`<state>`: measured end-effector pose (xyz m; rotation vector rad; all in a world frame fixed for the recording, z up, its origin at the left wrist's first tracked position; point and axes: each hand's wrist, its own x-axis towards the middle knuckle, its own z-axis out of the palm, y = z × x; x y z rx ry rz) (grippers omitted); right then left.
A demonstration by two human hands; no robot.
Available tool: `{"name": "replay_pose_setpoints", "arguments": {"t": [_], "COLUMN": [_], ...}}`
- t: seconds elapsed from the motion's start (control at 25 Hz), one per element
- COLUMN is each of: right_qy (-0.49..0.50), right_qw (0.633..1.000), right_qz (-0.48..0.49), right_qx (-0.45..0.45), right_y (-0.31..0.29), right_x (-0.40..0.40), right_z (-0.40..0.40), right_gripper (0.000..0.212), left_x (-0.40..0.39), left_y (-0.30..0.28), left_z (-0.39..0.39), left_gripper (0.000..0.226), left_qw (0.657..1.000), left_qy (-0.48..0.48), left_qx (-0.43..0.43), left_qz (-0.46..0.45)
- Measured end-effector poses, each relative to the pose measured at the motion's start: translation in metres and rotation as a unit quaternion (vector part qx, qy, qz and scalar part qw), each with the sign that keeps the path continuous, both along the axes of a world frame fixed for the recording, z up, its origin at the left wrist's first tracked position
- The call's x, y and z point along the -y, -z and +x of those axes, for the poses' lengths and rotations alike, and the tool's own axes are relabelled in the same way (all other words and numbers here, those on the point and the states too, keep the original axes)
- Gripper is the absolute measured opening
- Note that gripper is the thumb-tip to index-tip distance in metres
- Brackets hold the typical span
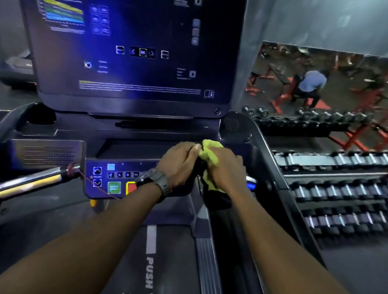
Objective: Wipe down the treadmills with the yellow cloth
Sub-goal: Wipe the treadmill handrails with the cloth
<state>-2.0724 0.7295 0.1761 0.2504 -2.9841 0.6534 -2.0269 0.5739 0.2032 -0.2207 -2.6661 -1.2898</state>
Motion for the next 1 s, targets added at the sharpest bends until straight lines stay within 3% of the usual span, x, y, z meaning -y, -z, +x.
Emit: {"name": "replay_pose_setpoints", "arguments": {"t": [0.24, 0.4, 0.48, 0.6, 0.68, 0.84, 0.92, 0.96, 1.0], "right_qy": [0.186, 0.048, 0.03, 0.234, 0.303, 0.208, 0.339, 0.444, 0.524], "right_qw": [0.979, 0.992, 0.995, 0.966, 0.941, 0.945, 0.887, 0.818, 0.725], "right_qz": [0.082, 0.038, 0.014, -0.012, -0.018, -0.1, -0.178, -0.254, -0.358], "right_qx": [-0.015, -0.111, -0.098, -0.11, -0.148, -0.234, -0.258, -0.265, -0.268], "right_y": [0.025, 0.034, 0.036, 0.048, 0.058, 0.079, 0.084, 0.083, 0.078], "right_x": [-0.083, -0.012, -0.028, -0.067, -0.032, 0.048, 0.042, 0.039, 0.04], "right_z": [-0.004, 0.005, 0.005, 0.006, 0.015, 0.031, 0.023, 0.016, 0.008], "right_gripper": [0.038, 0.037, 0.043, 0.05, 0.053, 0.047, 0.049, 0.052, 0.055], "left_x": [-0.053, -0.053, -0.05, -0.054, -0.055, -0.049, -0.045, -0.044, -0.043], "left_y": [0.003, 0.008, 0.014, 0.021, 0.024, 0.024, 0.023, 0.023, 0.023], "left_z": [-0.049, -0.084, -0.093, -0.093, -0.097, -0.106, -0.104, -0.102, -0.1], "left_gripper": [0.048, 0.041, 0.042, 0.05, 0.056, 0.048, 0.047, 0.049, 0.049], "left_qw": [0.994, 0.991, 0.988, 0.984, 0.98, 0.98, 0.975, 0.972, 0.97], "left_qy": [0.11, 0.127, 0.145, 0.166, 0.189, 0.199, 0.224, 0.235, 0.242], "left_qx": [0.023, -0.009, -0.003, 0.005, 0.003, -0.002, 0.011, 0.019, 0.028], "left_qz": [-0.003, -0.042, -0.055, -0.057, -0.057, -0.008, 0.008, 0.01, 0.004]}}
